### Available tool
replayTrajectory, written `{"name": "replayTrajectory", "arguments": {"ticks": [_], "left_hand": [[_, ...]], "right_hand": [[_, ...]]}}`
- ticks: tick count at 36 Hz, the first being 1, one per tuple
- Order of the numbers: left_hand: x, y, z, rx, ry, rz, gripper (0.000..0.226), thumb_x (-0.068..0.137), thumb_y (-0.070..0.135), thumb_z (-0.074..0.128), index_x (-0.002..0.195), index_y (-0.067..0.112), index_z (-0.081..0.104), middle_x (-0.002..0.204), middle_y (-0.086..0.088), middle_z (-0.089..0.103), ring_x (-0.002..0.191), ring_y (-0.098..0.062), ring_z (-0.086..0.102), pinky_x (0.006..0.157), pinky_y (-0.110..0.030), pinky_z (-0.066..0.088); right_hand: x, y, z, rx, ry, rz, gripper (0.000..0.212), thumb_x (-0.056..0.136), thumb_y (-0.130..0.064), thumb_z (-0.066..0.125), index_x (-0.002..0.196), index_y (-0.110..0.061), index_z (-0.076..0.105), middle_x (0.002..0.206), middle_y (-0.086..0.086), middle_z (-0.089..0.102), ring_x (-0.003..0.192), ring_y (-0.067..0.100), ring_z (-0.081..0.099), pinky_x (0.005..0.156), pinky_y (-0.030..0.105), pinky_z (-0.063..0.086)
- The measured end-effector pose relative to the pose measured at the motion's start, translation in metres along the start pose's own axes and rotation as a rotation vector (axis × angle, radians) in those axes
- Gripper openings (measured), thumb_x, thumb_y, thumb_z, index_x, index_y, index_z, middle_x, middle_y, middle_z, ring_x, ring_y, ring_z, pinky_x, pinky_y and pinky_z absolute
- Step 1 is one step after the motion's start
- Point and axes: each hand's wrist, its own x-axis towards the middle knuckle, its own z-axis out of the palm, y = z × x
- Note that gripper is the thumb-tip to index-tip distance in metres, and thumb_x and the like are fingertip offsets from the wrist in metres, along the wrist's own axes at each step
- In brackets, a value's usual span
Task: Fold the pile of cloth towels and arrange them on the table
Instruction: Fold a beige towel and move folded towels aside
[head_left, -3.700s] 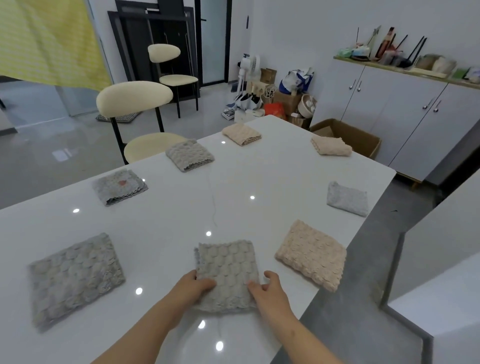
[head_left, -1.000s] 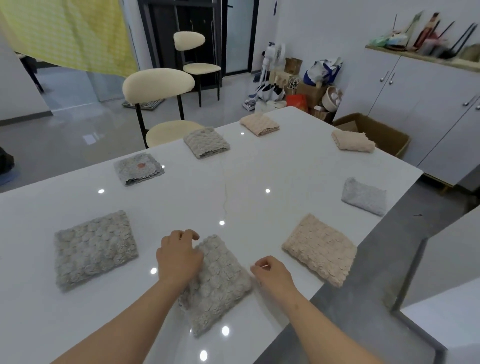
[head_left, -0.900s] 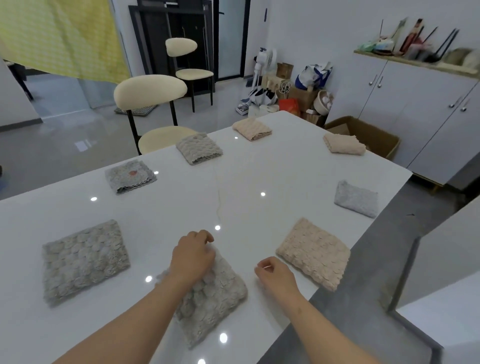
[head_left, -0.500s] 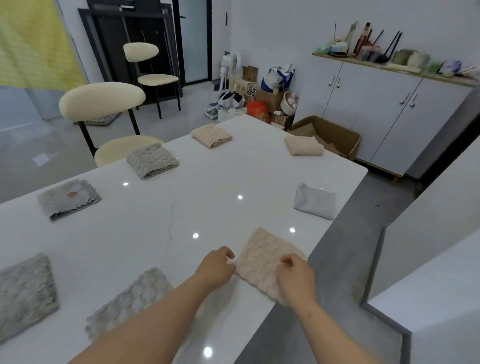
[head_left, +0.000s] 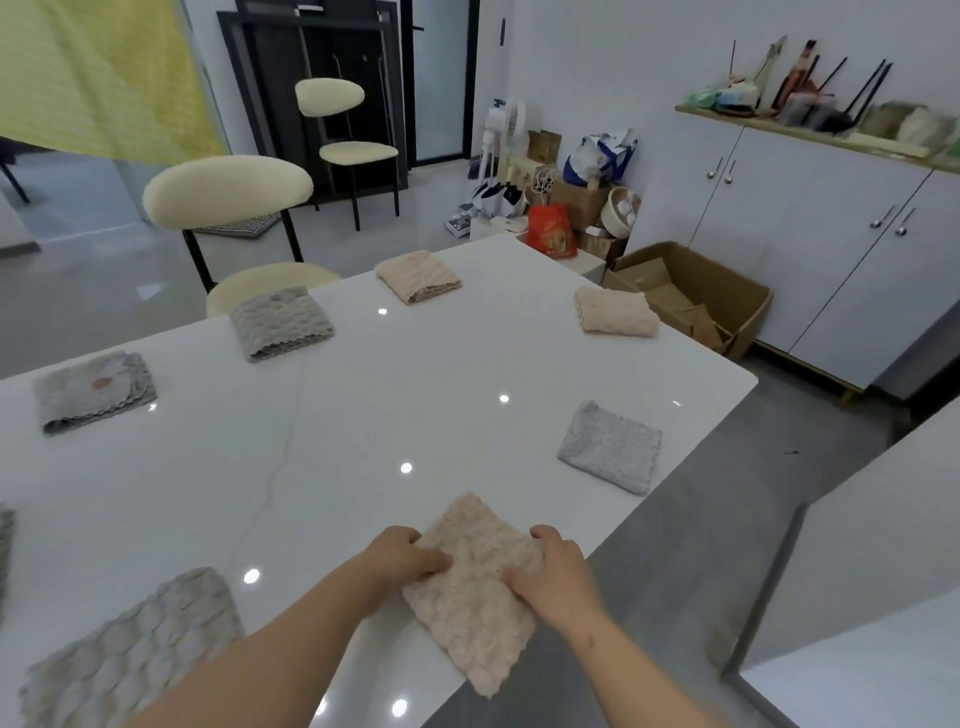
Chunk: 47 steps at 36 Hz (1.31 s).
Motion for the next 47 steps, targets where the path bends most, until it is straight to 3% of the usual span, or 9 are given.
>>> {"name": "replayTrajectory", "arguments": {"ticks": [9,15,19,22,26,31,36,42,47], "left_hand": [[-0.012,0.037,-0.015,-0.113,0.552,0.299,0.017,0.089,0.01,0.046,0.105,0.014,0.047,0.095,-0.005,0.057,0.077,-0.018,0.052,0.061,-0.027,0.042],[-0.01,0.042,-0.025,0.463,0.906,0.675,0.041,0.081,-0.003,0.054,0.118,0.013,0.057,0.097,-0.005,0.067,0.082,-0.03,0.064,0.064,-0.029,0.043],[0.001,0.026,-0.017,0.847,0.404,0.451,0.037,0.091,0.022,0.04,0.126,0.018,0.048,0.12,-0.002,0.057,0.111,-0.025,0.055,0.086,-0.029,0.043],[0.006,0.02,-0.015,0.883,0.04,0.285,0.027,0.09,0.039,0.047,0.107,0.018,0.054,0.102,0.004,0.049,0.107,-0.022,0.051,0.089,-0.031,0.04],[0.005,0.025,-0.028,0.594,0.156,0.275,0.028,0.096,0.031,0.04,0.115,0.022,0.058,0.117,0.004,0.059,0.111,-0.015,0.053,0.092,-0.026,0.04],[0.017,0.017,-0.049,0.641,0.561,0.326,0.045,0.093,0.017,0.04,0.137,0.026,0.04,0.147,0.002,0.034,0.131,-0.021,0.036,0.101,-0.031,0.038],[0.035,-0.006,-0.064,0.638,0.25,0.127,0.072,0.081,0.029,0.055,0.144,0.034,0.019,0.147,-0.003,0.029,0.133,-0.027,0.03,0.106,-0.04,0.035],[0.029,-0.022,-0.071,0.133,0.087,0.21,0.046,0.083,0.017,0.063,0.121,0.037,0.047,0.129,0.003,0.045,0.119,-0.018,0.045,0.103,-0.032,0.039],[0.023,-0.032,-0.074,-0.088,0.233,0.182,0.047,0.084,0.012,0.061,0.123,0.033,0.045,0.115,-0.003,0.052,0.104,-0.02,0.053,0.094,-0.032,0.045]], "right_hand": [[0.023,-0.008,-0.014,0.136,-0.082,-0.115,0.049,0.091,-0.027,0.051,0.137,-0.02,0.034,0.135,0.005,0.04,0.118,0.017,0.047,0.083,0.021,0.036],[0.031,-0.017,-0.02,0.196,-0.121,-0.154,0.048,0.093,-0.023,0.048,0.138,-0.019,0.032,0.138,0.008,0.039,0.124,0.016,0.043,0.087,0.017,0.031],[0.032,-0.022,-0.018,0.207,-0.162,-0.151,0.047,0.094,-0.024,0.046,0.138,-0.02,0.031,0.138,0.007,0.041,0.121,0.016,0.045,0.085,0.018,0.032],[0.032,-0.025,-0.014,0.203,-0.194,-0.146,0.048,0.095,-0.025,0.045,0.14,-0.019,0.03,0.138,0.007,0.042,0.122,0.016,0.045,0.085,0.018,0.03],[0.033,-0.032,-0.008,0.235,-0.189,-0.138,0.047,0.095,-0.024,0.045,0.139,-0.018,0.032,0.127,0.003,0.046,0.114,0.015,0.047,0.083,0.017,0.031],[0.034,-0.047,0.002,0.328,-0.16,-0.171,0.029,0.095,-0.018,0.046,0.123,-0.023,0.04,0.101,-0.005,0.049,0.098,0.013,0.051,0.059,0.008,0.035],[0.038,-0.058,0.011,0.39,-0.145,-0.231,0.026,0.091,-0.007,0.049,0.102,-0.03,0.041,0.096,-0.015,0.052,0.081,-0.007,0.051,0.061,0.001,0.042],[0.038,-0.06,0.022,0.417,-0.146,-0.128,0.027,0.086,-0.018,0.056,0.11,-0.023,0.047,0.11,-0.003,0.055,0.095,0.007,0.056,0.072,0.016,0.047],[0.037,-0.061,0.026,0.385,-0.121,-0.05,0.012,0.085,-0.019,0.056,0.08,-0.015,0.045,0.081,-0.002,0.052,0.071,0.011,0.047,0.062,0.024,0.036]]}}
